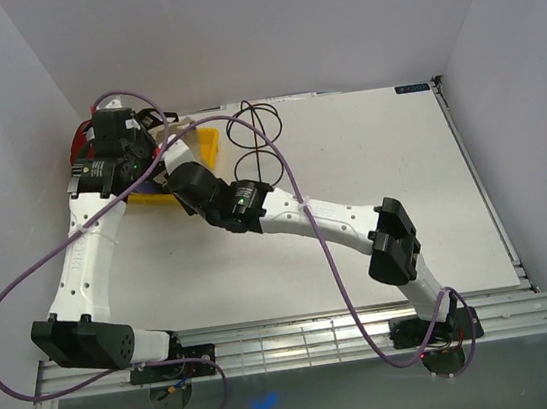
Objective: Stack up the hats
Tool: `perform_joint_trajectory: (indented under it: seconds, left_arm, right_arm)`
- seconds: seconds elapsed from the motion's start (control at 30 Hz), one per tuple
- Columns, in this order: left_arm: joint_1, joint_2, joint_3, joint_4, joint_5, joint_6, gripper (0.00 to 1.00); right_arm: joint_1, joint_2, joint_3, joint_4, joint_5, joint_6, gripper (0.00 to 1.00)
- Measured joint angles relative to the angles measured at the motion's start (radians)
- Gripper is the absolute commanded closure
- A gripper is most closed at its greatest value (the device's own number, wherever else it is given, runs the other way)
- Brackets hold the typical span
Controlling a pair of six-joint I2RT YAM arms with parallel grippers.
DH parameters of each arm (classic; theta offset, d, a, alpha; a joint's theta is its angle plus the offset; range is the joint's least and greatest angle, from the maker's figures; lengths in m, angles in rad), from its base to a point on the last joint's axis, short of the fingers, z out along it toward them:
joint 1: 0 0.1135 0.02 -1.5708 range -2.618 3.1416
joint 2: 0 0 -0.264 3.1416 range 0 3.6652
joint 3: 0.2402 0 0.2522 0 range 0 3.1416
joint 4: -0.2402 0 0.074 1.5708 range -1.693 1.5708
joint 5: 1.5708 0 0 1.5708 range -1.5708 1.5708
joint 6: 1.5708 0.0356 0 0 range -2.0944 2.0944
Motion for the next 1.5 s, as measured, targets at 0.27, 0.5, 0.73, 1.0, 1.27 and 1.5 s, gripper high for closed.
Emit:
perform_joint_trajectory:
  seconds: [0.27,0.5,0.73,1.0,1.27,1.5]
  left_arm:
    - [0.0,-0.001,0.011,-0.012,0.003,-0.008,0.48]
    - [0.002,0.025,0.219,-0.026,0.024,-0.006,0.25]
    - [-0.003,0.114,0.561,-0.001,0.047,-0.023,0.24]
    - [-0.003,0.044,0.555,0.044,-0.017,-0.048,0.24]
    - [-0.003,-0.165,0.348,0.095,-0.029,-0.06,0.24]
    - [-0.003,-0.213,0.234,0.106,-0.021,-0.058,0.24]
  right_arm:
    - [0.002,-0.013,-0.006,-0.008,0.004,0.01,0.92]
    - [-0.006,-0.105,-0.056,-0.006,-0.031,0.075,0.92]
    - [-0.032,-0.184,-0.092,-0.011,-0.104,0.172,0.92]
    - [-0.261,-0.321,-0.303,0.091,-0.376,0.404,0.92]
    - [-0.486,-0.41,-0.504,0.425,-0.612,0.715,0.92]
    - [-0.566,-0.443,-0.718,0.764,-0.683,1.019,0.92]
